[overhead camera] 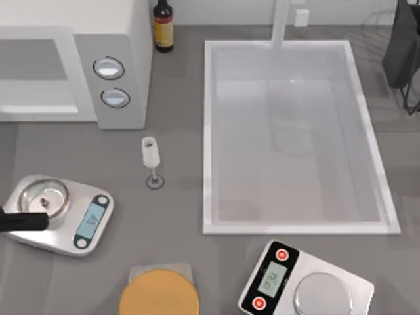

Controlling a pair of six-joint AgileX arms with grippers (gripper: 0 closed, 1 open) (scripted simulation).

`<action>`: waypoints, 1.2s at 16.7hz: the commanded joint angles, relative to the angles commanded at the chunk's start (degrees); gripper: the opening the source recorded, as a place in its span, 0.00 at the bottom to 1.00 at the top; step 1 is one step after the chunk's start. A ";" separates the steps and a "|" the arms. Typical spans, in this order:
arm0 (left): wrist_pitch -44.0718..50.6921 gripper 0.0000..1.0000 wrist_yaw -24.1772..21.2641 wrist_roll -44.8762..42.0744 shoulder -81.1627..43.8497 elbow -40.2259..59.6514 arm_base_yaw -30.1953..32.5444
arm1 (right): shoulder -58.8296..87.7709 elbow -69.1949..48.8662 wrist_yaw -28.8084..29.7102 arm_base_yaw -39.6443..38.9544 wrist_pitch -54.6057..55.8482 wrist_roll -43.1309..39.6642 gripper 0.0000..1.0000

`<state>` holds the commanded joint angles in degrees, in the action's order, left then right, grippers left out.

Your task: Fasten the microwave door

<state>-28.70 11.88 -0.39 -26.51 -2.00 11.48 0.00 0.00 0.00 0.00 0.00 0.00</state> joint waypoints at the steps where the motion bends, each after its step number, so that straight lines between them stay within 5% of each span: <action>1: 0.21 0.00 -0.22 0.01 0.22 -0.06 -0.22 | 0.00 0.00 0.00 0.00 0.00 0.00 1.00; 6: 5.63 0.00 -7.32 0.13 7.37 -1.63 -7.37 | 0.00 0.00 0.00 0.00 0.00 0.00 1.00; 13: 7.94 0.00 -9.16 -1.51 5.38 1.02 -9.92 | 0.00 0.00 0.00 0.00 0.00 0.00 1.00; 20: 26.93 0.00 -22.19 -17.67 -18.83 24.56 -29.42 | 0.00 0.00 0.00 0.00 0.00 0.00 1.00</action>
<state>-1.77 -10.31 -18.06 -45.35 22.57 -17.94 0.00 0.00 0.00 0.00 0.00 0.00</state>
